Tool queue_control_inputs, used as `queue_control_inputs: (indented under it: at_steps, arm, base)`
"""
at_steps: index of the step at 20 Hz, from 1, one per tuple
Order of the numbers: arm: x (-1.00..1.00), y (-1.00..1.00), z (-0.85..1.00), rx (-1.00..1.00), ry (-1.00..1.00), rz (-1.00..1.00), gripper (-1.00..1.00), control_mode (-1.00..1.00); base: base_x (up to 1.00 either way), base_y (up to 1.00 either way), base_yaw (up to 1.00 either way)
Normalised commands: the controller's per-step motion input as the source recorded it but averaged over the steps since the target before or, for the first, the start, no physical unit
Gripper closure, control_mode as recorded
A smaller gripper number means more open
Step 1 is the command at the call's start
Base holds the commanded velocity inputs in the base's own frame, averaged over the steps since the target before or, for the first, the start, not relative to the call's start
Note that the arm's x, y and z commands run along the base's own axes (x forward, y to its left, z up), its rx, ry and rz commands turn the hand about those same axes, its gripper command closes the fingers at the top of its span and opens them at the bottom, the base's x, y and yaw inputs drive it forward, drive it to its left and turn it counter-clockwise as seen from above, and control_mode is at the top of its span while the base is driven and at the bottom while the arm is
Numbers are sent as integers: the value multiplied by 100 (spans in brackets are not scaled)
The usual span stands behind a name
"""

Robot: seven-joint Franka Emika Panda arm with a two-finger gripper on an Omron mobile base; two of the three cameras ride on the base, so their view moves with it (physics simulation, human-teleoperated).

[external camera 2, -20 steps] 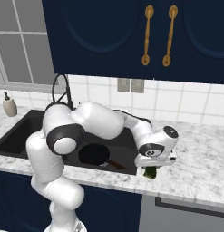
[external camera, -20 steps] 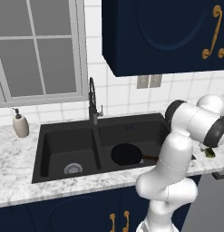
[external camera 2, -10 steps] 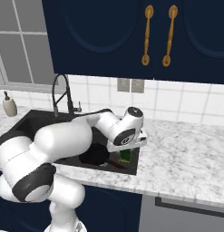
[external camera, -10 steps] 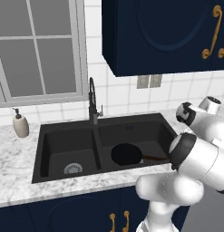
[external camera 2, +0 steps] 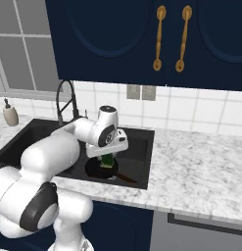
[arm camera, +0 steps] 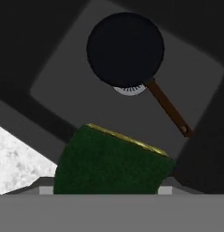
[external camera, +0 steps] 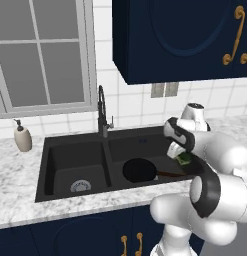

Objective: Pick the pan and sponge and place them into the sink. Then turn on the water.

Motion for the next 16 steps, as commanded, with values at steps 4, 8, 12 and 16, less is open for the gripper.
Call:
queue_control_inputs:
  at_steps: [4, 8, 12, 16]
  arm:
    - [24, 92, -42, -3, 0, 2, 100, -100]
    - [58, 67, -34, -1, 0, 1, 100, -100]
    - [70, 41, -46, -1, 2, 0, 100, -100]
    - [57, 1, -62, 0, 0, 0, 100, -100]
  base:
    - [0, 0, 0]
    - [0, 0, 0]
    - [0, 0, 0]
    - [0, 0, 0]
